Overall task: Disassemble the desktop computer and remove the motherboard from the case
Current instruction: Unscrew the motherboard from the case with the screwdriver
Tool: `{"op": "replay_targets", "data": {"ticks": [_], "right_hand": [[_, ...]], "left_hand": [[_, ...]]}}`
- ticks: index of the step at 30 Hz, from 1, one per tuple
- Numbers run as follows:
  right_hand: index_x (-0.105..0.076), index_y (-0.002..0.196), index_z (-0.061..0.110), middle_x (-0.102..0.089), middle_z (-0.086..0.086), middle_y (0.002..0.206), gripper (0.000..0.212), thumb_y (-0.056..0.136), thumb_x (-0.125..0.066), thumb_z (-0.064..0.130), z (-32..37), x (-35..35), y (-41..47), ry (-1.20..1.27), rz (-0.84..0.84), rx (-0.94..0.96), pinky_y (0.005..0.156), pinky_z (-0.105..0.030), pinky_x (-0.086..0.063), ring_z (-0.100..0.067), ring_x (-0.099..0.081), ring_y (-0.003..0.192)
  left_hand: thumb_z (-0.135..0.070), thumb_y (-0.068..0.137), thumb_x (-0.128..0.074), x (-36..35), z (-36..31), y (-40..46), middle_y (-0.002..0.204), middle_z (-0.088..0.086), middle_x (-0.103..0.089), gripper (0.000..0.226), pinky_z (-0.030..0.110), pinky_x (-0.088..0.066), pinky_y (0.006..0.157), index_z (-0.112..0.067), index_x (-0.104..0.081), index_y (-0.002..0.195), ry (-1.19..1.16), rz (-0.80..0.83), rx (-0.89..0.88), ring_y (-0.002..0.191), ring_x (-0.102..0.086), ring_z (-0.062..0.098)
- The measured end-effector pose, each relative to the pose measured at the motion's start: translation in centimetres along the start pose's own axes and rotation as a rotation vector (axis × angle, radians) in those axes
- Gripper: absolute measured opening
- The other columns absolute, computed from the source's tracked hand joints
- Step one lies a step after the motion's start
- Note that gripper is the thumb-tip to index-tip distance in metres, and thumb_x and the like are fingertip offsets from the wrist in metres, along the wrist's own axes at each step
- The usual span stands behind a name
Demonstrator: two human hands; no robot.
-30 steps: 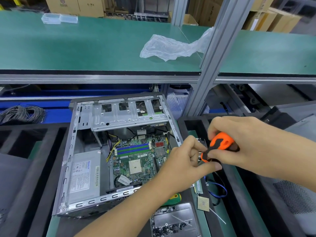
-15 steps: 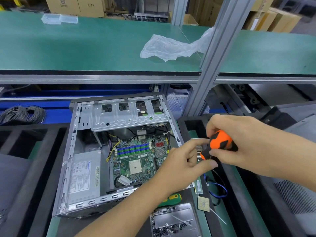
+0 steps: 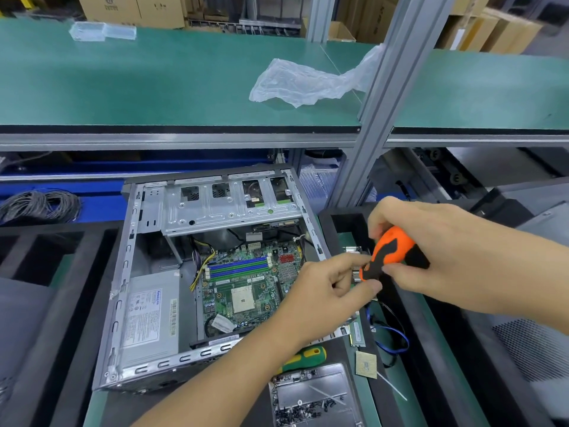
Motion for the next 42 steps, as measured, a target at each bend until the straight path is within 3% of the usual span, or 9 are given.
{"op": "replay_targets", "data": {"ticks": [6,10,13,19,26,29,33,39,42], "right_hand": [[-0.033,0.092,0.044,-0.053,0.014,0.084,0.052,0.064,-0.032,0.088,0.0,-0.2,0.1,-0.016,-0.035,-0.038,0.063,-0.022,-0.041,-0.003,-0.053,0.074],[-0.033,0.090,0.044,-0.052,0.017,0.083,0.026,0.078,-0.044,0.064,0.1,-0.4,0.2,-0.035,-0.026,-0.025,0.066,-0.024,-0.042,-0.005,-0.053,0.075],[-0.036,0.096,0.045,-0.050,0.022,0.094,0.024,0.081,-0.054,0.044,0.1,-0.1,-0.1,0.007,0.027,-0.007,0.069,-0.020,-0.042,0.000,-0.051,0.087],[-0.037,0.091,0.037,-0.052,0.015,0.079,0.053,0.066,-0.031,0.084,0.2,-0.2,0.2,-0.073,-0.076,-0.060,0.059,-0.020,-0.032,-0.005,-0.051,0.072],[-0.038,0.095,0.045,-0.051,0.023,0.093,0.027,0.079,-0.060,0.046,0.3,0.0,0.0,0.015,0.026,-0.006,0.072,-0.024,-0.046,-0.002,-0.053,0.086],[-0.034,0.098,0.048,-0.050,0.024,0.095,0.043,0.071,-0.058,0.071,0.3,0.1,-0.1,0.041,0.045,-0.015,0.073,-0.024,-0.046,0.001,-0.051,0.089],[-0.034,0.089,0.039,-0.052,0.011,0.074,0.061,0.060,-0.027,0.093,0.0,-0.4,-0.1,-0.117,-0.060,-0.110,0.060,-0.026,-0.042,-0.005,-0.050,0.067],[-0.033,0.092,0.046,-0.050,0.020,0.090,0.029,0.080,-0.059,0.044,0.1,-0.3,-0.2,-0.005,0.016,-0.021,0.070,-0.026,-0.046,-0.004,-0.053,0.082],[-0.031,0.098,0.048,-0.046,0.022,0.098,0.036,0.078,-0.057,0.065,0.2,-0.2,-0.3,0.022,0.034,-0.018,0.076,-0.023,-0.045,0.001,-0.048,0.091]], "left_hand": [[-0.036,0.074,-0.081,-0.3,0.0,0.8,0.052,0.002,-0.036,0.033,0.024,-0.029,0.052,-0.037,-0.049,0.080,0.050,-0.008,0.075,0.050,-0.031,0.009],[-0.038,0.079,-0.075,0.1,-0.3,0.7,0.051,-0.010,-0.027,0.032,0.016,-0.026,0.051,-0.046,-0.057,0.103,-0.047,0.055,0.039,0.049,-0.027,0.007],[-0.030,0.089,-0.067,0.5,-0.1,0.6,0.051,-0.011,-0.026,0.017,0.014,-0.029,0.053,-0.026,-0.068,0.105,-0.046,0.064,0.015,0.049,-0.027,0.005],[-0.030,0.078,-0.080,0.4,-0.3,1.1,0.051,-0.008,-0.029,0.032,0.021,-0.026,0.051,-0.041,-0.051,0.072,-0.017,0.049,0.076,0.051,-0.026,0.010],[-0.032,0.093,-0.063,0.9,-0.2,0.6,0.055,-0.008,-0.026,0.023,0.018,-0.026,0.052,-0.025,-0.068,0.114,-0.095,0.136,0.050,0.051,-0.026,0.007],[-0.024,0.089,-0.070,1.1,-0.2,0.6,0.051,-0.011,-0.026,0.007,0.018,-0.026,0.052,-0.026,-0.068,0.096,-0.054,0.137,0.053,0.049,-0.026,0.004],[-0.029,0.079,-0.081,0.6,-0.2,0.9,0.051,-0.010,-0.026,0.032,0.025,-0.025,0.051,-0.040,-0.052,0.070,-0.020,0.104,0.072,0.051,-0.025,0.014],[-0.030,0.093,-0.062,0.7,-0.2,0.6,0.058,0.000,-0.028,0.024,0.023,-0.026,0.052,-0.039,-0.065,0.115,-0.119,0.172,0.045,0.053,-0.026,0.010],[-0.026,0.095,-0.060,0.6,0.0,0.7,0.056,-0.003,-0.030,0.020,0.019,-0.029,0.052,-0.026,-0.069,0.113,-0.074,0.138,0.063,0.053,-0.029,0.008]]}}
Point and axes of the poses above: each hand's wrist, its own y-axis towards the middle knuckle, its own x-axis out of the back of the hand, z = x × y, the point moved 1 cm from there along y, towards the middle knuckle
